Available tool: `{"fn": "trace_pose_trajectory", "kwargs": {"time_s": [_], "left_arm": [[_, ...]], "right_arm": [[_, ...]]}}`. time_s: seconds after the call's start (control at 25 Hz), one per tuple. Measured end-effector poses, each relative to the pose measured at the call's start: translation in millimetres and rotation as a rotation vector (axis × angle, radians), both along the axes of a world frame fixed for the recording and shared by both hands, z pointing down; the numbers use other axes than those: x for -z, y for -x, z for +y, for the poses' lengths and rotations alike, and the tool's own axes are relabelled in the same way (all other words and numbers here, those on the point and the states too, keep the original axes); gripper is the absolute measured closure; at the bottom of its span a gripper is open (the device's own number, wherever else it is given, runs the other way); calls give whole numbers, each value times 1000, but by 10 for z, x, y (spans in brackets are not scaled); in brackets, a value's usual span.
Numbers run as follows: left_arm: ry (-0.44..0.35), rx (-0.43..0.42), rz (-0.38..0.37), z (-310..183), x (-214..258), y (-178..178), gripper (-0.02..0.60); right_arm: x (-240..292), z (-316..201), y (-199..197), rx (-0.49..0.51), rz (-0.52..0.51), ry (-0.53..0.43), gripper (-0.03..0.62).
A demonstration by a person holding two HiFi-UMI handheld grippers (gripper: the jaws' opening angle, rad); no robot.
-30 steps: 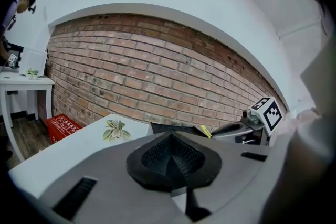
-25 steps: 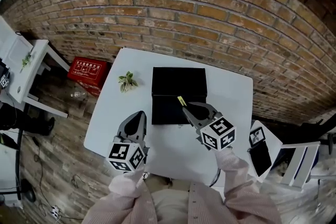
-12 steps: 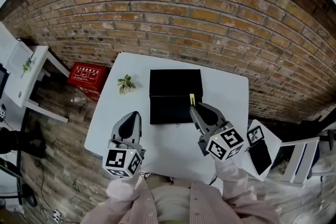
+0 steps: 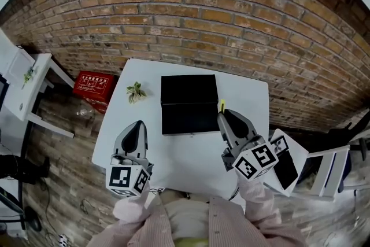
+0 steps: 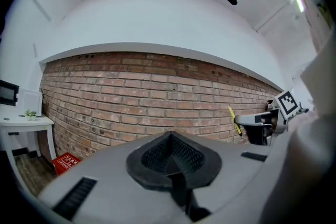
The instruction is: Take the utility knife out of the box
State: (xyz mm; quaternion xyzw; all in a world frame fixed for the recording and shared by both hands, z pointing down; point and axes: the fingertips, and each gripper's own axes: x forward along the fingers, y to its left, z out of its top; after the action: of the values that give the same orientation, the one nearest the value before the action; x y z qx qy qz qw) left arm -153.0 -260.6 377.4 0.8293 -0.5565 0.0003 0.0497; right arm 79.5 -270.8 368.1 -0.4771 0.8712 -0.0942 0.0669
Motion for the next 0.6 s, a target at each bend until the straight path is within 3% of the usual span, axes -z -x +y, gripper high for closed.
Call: {"fn": "trace_pose_trajectory", "kwargs": {"time_s": [0.6], "left_arm": [[-36,32,-24,106,118,71,589]], "right_arm": [[63,156,-302,-103,-38,-9,542]]}}
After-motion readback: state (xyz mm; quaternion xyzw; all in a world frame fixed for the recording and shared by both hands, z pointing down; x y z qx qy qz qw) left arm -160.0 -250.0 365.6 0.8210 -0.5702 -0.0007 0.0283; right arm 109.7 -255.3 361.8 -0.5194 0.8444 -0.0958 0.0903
